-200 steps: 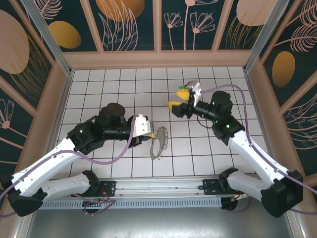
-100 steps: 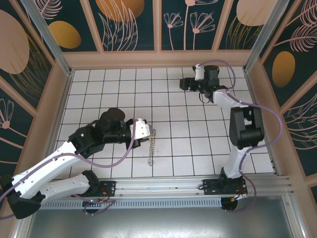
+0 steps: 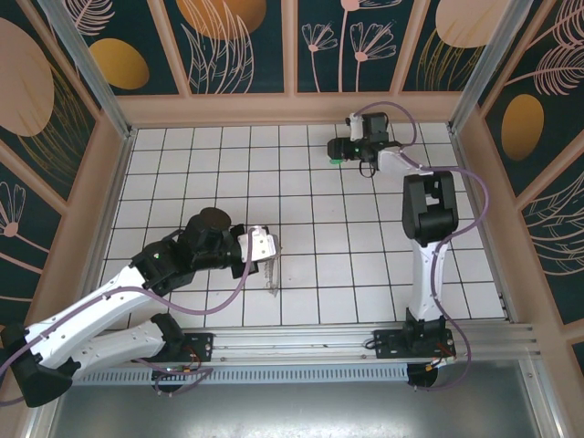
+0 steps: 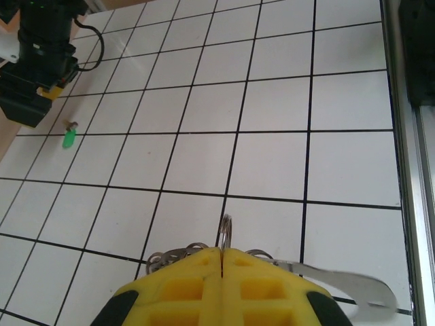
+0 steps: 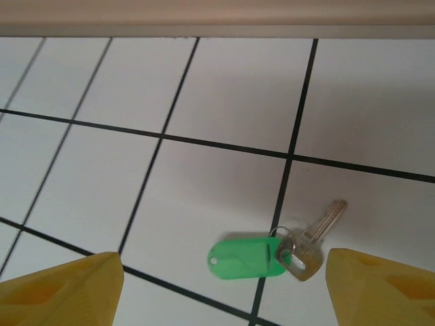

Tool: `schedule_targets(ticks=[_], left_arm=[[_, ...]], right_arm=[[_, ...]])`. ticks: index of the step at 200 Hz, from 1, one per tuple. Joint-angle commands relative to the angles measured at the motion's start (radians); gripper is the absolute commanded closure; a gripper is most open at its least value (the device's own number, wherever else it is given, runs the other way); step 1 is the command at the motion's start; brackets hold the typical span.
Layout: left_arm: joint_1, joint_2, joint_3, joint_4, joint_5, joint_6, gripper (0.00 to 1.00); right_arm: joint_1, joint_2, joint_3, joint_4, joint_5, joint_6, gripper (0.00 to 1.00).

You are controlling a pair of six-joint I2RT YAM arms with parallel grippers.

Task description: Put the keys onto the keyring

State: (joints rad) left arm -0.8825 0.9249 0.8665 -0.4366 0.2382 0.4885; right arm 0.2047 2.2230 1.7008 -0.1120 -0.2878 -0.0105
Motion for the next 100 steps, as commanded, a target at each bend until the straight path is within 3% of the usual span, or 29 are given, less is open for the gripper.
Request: schedule_targets(ticks=[1,60,100], left_arm=[[0.004,-0.017,-0.024,0.104,0.037,-0.04,1.0],[0.004,-0.049,-0.045,0.104,0.034,-0.065,1.0],[0.004,-0.044,-0.049,0.11,0.03,-0.068,1.0]], right_arm=[[0.0,0.071,0.09,-0.088,0.048,-0.036,0.24],[0.003,0.173,0.189,-0.175,0.12,-0.083,0.28],[0.021,0.246,0.308,-0.261,0.139,-0.12,0.44]])
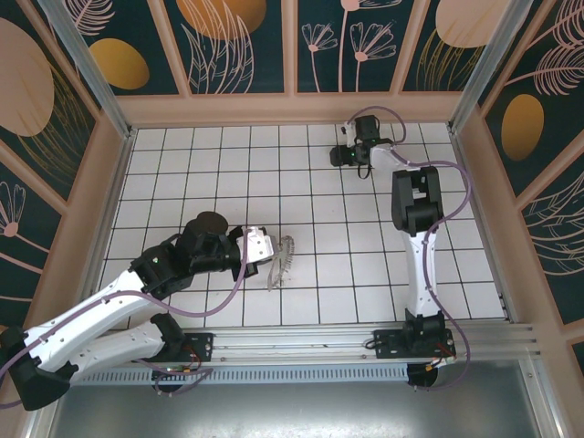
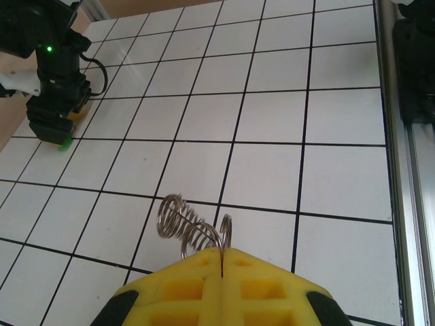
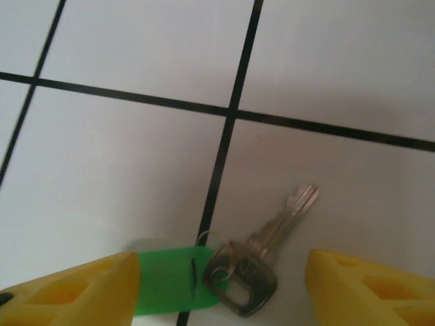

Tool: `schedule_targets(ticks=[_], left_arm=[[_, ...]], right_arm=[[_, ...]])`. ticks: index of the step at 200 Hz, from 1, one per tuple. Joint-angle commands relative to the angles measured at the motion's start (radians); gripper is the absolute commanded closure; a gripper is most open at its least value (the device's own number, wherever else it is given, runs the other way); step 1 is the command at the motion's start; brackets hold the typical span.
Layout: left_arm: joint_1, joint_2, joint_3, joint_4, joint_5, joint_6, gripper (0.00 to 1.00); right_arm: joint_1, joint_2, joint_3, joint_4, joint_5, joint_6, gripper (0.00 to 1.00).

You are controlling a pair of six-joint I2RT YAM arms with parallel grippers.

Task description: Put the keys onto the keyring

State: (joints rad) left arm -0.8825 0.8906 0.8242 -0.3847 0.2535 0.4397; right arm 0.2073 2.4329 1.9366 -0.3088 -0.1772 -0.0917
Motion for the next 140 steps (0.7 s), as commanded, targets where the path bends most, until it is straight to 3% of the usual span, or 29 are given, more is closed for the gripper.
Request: schedule_targets(ticks=[1,23,94,140], left_arm=[[0.004,-0.01,-0.007,0.058,0.016,-0.02,1.0],[0.004,-0.016,-0.008,0.059,0.012,-0.024,1.0],[0.004,-0.015,-0.014,0.061,0.01,-0.025,1.0],[0.004,-0.016,-0.015,0.059,0.005,-0.027,1.0]], right_arm=[[0.019,0.038,0.074,-0.065,0.028,-0.039,0.44],[0.02,0.067,0.12,-0.109,0.044,-0.058,0.52],[0.021,0.102,0.162,-0.159,0.082,-0.119,0.6],[0.024,0.103,0.166,-0.179,0.094,-0.145,0.78]])
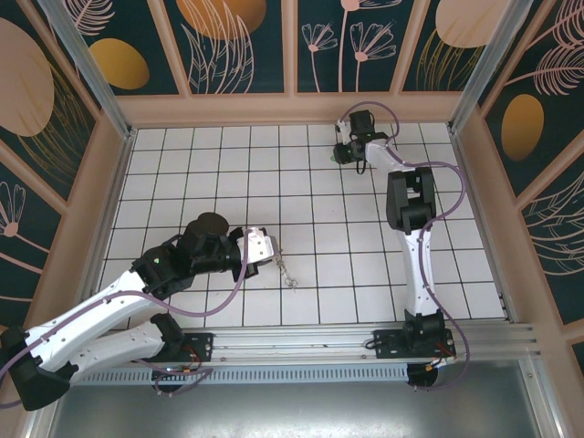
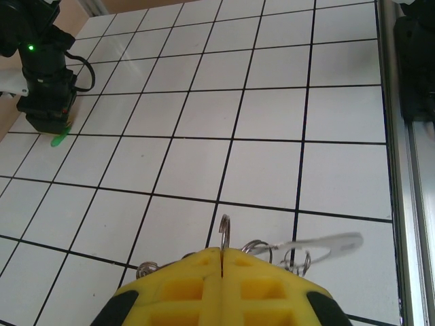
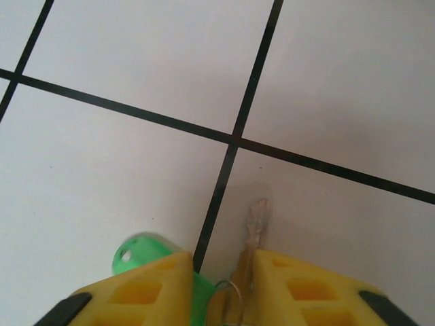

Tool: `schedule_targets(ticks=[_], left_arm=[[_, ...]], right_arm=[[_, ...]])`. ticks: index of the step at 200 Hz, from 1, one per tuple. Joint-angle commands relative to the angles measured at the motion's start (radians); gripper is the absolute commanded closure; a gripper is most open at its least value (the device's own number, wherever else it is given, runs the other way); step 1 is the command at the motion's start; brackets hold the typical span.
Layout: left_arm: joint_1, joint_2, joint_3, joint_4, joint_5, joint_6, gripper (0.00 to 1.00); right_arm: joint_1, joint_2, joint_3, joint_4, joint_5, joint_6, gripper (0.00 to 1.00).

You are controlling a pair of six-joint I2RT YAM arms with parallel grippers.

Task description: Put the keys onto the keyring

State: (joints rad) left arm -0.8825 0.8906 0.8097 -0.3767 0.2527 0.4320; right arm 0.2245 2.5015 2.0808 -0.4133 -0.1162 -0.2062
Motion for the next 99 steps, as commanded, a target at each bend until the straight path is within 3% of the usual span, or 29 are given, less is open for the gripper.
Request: schedule_targets(ticks=[1,99], left_arm=[[0.004,-0.016,0.0,0.05,0.005,-0.019,1.0],[0.005,-0.028,0.008,0.047,0.008,-0.029,1.0]], right_arm=[[0.008,0.033,0.02,-0.074,0.034,-0.03,0.78],[0.02,-0.09,-0.104,-0.054,-0.005,-0.02,1.0]])
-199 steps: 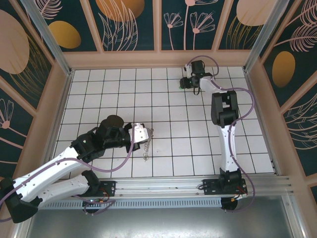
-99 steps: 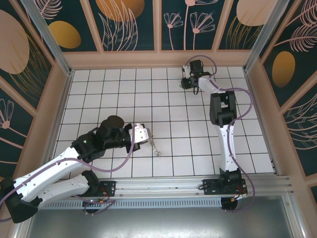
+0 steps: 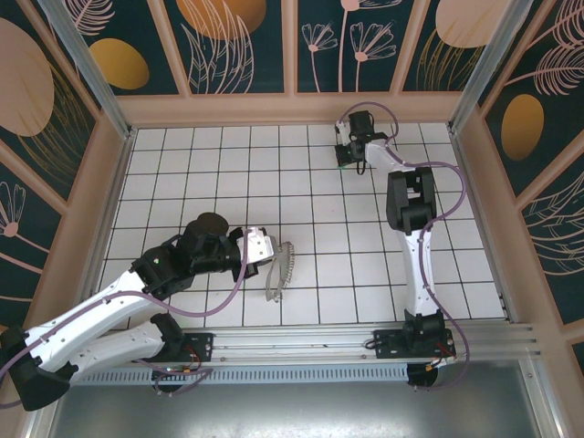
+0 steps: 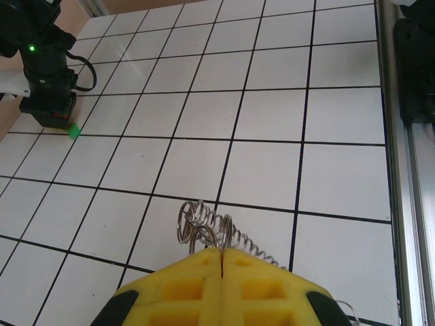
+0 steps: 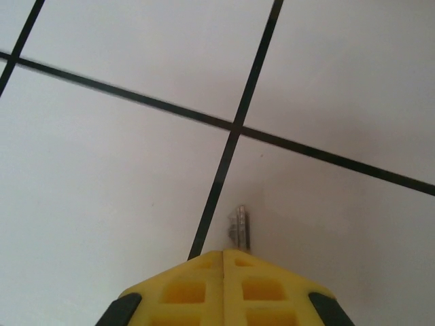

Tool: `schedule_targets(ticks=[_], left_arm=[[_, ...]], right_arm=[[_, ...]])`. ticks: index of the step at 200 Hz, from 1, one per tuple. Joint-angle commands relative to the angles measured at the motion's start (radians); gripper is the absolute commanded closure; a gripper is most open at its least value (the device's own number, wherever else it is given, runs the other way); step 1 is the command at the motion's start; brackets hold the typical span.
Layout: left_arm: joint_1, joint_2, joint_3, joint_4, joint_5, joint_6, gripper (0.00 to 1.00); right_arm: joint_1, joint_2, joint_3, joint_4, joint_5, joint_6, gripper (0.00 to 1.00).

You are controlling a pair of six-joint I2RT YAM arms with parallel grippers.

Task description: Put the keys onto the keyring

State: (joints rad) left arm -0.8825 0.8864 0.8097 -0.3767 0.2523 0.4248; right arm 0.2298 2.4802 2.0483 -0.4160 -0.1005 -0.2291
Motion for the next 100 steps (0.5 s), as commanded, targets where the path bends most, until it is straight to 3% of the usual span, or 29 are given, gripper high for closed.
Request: schedule_targets(ticks=[1,56,100], left_arm=[[0.004,-0.023,0.008,0.047,0.008,-0.022,1.0],[0.004,-0.038,0.013,0.047,0.041,-0.033,1.0],[0.005,-0.055,0.01,0.043,0.073,-0.053,1.0]], right_arm=[[0.015,-0.073,-0.075,-0.051,-0.023,0.004,1.0],[0.105,-0.367,-0.5,0.138,-0.148,0.107,1.0],[0.238,-0.541,-0.813,0.272,-0.203,0.226,1.0]])
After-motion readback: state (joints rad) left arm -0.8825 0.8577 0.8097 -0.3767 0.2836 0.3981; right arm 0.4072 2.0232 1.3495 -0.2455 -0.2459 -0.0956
